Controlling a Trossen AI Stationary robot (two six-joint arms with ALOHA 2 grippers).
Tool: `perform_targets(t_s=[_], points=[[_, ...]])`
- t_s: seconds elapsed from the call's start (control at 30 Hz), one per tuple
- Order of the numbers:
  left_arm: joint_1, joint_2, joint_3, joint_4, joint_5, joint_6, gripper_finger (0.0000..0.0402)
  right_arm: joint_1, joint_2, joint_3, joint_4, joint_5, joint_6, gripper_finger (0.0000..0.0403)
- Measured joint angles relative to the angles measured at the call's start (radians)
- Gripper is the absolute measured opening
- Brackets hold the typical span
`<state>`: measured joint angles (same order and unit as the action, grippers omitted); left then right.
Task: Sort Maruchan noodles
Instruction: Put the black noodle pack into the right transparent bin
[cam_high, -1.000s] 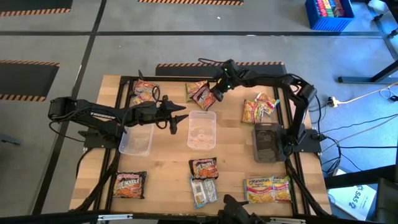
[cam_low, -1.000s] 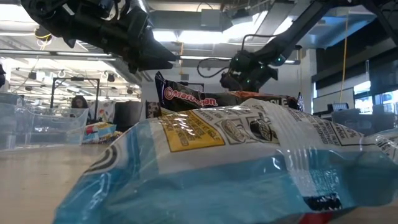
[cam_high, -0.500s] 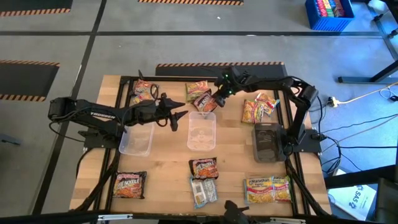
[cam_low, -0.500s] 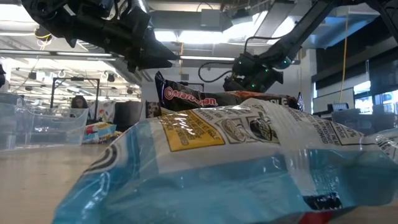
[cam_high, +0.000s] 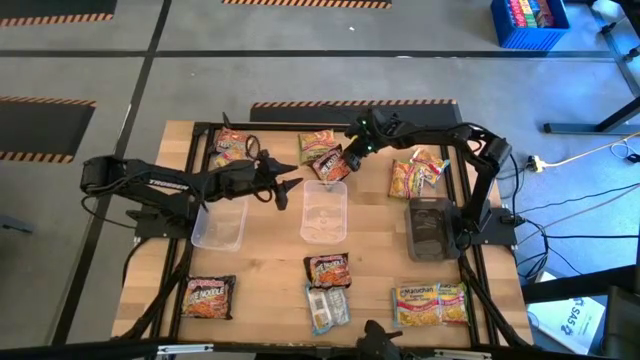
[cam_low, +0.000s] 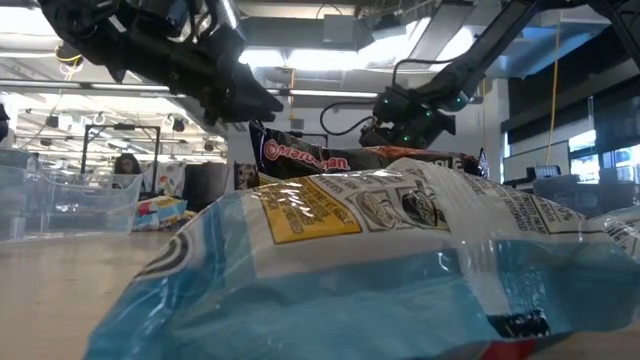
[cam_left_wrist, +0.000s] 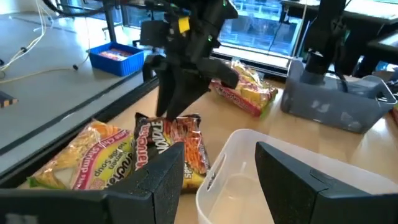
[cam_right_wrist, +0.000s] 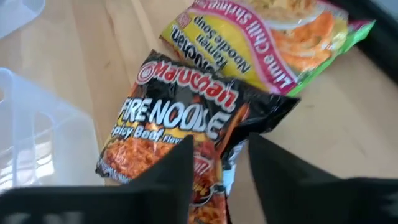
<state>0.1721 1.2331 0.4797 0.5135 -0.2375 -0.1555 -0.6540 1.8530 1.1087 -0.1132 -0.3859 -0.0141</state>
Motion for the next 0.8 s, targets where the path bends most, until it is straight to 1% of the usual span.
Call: perform_targets(t_s=[0.17,0.27,0.33,0.47,0.57,0.67,0.8], points=[[0.019,0.082,0.0,-0.006,0.005,-0.027,0.019,-0.001,0.007,0.003,0.001,0.016,-0.02,0.0232],[0.047,0.135,0.0,-0.006,0.027,-0.082,0.019,-0.001,0.025,0.003,-0.006,-0.029,-0.02,0.0267],[0.074,0.171,0.002,-0.007,0.073,-0.129,0.019,-0.002,0.043,0.003,-0.011,-0.072,-0.018,0.0281],[0.113,0.241,0.029,-0.014,0.136,-0.158,0.019,-0.017,0.063,0.003,-0.01,-0.104,0.009,0.0294],[0.13,0.289,0.055,-0.031,0.172,-0.178,0.019,-0.033,0.065,0.003,-0.035,-0.111,0.035,0.0296],[0.139,0.337,0.081,-0.042,0.205,-0.179,0.019,-0.038,0.065,0.003,-0.054,-0.142,0.059,0.0296],[0.145,0.393,0.104,-0.055,0.208,-0.179,0.019,-0.023,0.065,0.003,-0.062,-0.149,0.07,0.0296]])
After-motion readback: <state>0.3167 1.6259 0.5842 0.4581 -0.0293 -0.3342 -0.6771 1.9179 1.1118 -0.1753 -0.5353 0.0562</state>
